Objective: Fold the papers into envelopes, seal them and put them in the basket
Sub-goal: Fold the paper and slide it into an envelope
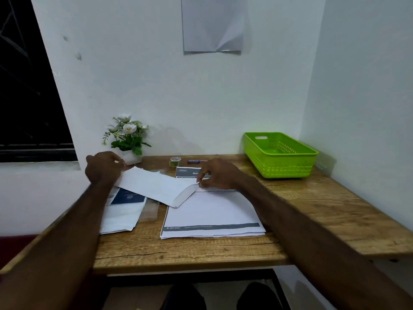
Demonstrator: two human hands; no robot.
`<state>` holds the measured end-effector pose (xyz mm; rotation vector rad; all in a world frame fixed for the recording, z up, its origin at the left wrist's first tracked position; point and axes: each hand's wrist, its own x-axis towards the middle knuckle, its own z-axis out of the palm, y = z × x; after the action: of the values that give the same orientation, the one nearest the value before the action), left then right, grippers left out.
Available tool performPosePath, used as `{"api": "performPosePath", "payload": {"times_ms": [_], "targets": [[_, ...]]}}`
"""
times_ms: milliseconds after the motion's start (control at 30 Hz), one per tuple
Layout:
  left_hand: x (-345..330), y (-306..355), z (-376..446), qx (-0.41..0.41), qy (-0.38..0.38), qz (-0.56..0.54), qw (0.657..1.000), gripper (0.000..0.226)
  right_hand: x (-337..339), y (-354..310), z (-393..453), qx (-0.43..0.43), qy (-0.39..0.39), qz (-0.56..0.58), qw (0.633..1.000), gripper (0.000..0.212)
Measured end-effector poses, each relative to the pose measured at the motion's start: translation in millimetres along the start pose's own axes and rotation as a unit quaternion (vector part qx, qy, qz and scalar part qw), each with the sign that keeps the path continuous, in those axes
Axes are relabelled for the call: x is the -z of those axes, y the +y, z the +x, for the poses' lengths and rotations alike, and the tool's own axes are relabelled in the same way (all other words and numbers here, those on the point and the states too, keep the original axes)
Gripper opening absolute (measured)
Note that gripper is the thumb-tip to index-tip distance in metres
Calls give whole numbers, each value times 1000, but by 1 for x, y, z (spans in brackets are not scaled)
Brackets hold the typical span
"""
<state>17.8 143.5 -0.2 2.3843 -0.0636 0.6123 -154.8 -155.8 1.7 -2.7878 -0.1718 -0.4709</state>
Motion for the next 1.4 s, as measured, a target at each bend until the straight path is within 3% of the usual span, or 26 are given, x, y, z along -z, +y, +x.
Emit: {"api": "performPosePath", "payload": {"times_ms": [100, 167, 267, 400, 500, 700, 833, 933, 1133, 1267, 1400], "targets": [[3, 24, -7, -99, -26, -26, 994, 18, 12, 5, 2, -13, 2, 8, 1000, 21], [4, 44, -16, -161, -112, -62, 979, 5, 27, 11, 3, -41, 26, 37, 998, 22], [2, 68, -35, -241, -261, -88, 930, 15, 47, 25, -4, -96, 34, 77, 992, 23], [-5, 83, -55, -269, -380, -82, 881, 13, 58, 39, -17, -150, -24, 88, 985, 20], [-10, 82, -59, -274, -422, -46, 863, 26, 63, 43, -19, -192, -83, 81, 974, 36], [-14, 81, -66, -277, -442, -9, 853, 74, 60, 45, -18, -229, -134, 52, 963, 64], [-20, 84, -67, -268, -426, 19, 864, 79, 57, 45, -18, -246, -170, 19, 954, 75], [-22, 85, -69, -273, -420, 34, 865, 83, 55, 44, -19, -257, -188, 16, 948, 73], [-22, 87, -71, -289, -425, 30, 857, 77, 55, 46, -17, -278, -193, 35, 940, 77], [-24, 86, -70, -299, -417, 32, 857, 60, 57, 44, -19, -264, -194, 44, 944, 85], [-25, 86, -71, -310, -410, 29, 857, 50, 57, 41, -19, -248, -160, 60, 954, 70]]}}
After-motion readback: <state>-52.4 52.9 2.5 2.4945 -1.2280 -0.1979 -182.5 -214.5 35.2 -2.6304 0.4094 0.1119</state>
